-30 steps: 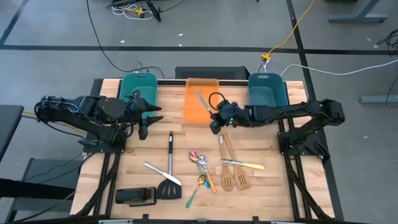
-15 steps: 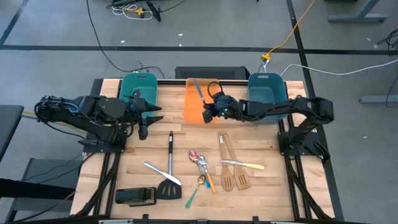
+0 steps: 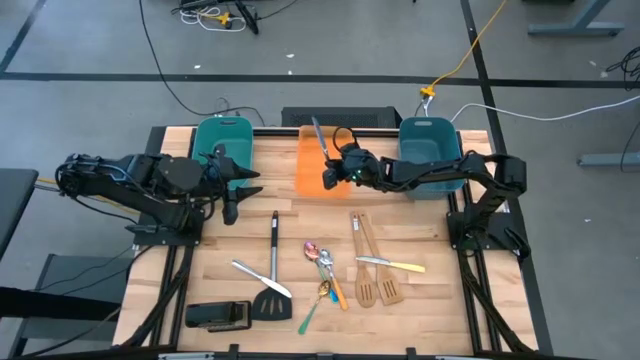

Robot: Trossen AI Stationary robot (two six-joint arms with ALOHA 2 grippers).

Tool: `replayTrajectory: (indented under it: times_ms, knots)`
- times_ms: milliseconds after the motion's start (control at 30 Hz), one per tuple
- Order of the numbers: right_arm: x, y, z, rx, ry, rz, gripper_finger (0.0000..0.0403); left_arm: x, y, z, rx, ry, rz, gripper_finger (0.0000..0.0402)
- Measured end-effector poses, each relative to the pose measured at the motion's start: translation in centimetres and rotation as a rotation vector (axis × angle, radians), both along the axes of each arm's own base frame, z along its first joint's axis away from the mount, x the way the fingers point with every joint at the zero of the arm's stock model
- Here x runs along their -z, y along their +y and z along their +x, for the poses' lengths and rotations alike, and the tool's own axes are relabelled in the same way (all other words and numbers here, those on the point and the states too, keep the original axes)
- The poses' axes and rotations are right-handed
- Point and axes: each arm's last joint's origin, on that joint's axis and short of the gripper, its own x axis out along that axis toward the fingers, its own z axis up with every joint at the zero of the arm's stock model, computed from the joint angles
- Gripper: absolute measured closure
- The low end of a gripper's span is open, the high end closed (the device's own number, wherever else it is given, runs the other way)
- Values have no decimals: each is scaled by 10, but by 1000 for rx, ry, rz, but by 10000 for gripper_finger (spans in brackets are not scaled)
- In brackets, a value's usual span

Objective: Pick & Place Kitchen Items
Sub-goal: Put the right silver knife into the orange bin

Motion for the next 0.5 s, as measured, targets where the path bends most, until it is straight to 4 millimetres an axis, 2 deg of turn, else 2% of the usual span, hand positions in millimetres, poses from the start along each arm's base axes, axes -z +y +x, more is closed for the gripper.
replayTrajectory:
  times_ms: [300,500]
  knots:
    - [0,-9,-3,70,1,-16,349,0,0,0,0,0,0,225]
    - [21,-20,1,108,34,10,349,0,0,0,0,-1,0,225]
